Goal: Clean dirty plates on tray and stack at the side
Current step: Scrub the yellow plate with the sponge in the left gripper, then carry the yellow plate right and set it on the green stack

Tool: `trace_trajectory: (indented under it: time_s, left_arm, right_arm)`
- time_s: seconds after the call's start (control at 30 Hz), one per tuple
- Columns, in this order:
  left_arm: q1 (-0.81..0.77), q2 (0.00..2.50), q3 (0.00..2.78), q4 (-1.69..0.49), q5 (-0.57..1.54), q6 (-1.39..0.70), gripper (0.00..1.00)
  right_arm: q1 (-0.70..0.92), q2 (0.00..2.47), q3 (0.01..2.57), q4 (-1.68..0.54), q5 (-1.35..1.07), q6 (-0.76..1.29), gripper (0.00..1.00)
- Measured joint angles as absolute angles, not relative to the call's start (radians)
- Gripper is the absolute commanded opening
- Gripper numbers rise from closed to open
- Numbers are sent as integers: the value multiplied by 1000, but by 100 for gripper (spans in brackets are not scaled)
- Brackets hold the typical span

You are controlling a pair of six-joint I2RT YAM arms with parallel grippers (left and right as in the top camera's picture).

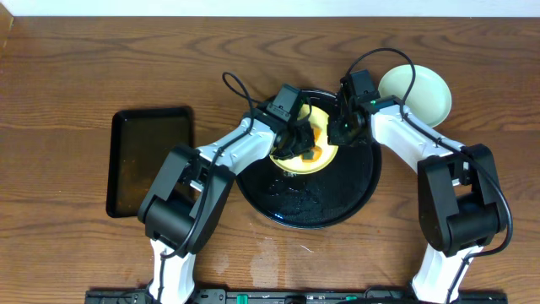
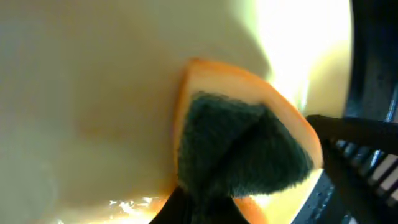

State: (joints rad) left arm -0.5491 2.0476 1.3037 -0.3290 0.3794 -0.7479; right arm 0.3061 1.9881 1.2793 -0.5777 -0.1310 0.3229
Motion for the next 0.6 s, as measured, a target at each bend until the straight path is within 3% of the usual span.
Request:
trace_trajectory:
  time_s: [0.27,0.6]
  left_arm:
    - [-468,2018,1323,-537,241,-755,8]
    - [-427,1971,1352,-558,86,-694,7]
  right_arm:
    - [306,1988,1280,-580,-130,318,1]
    - [307,1988,1286,-598,-146,292,1]
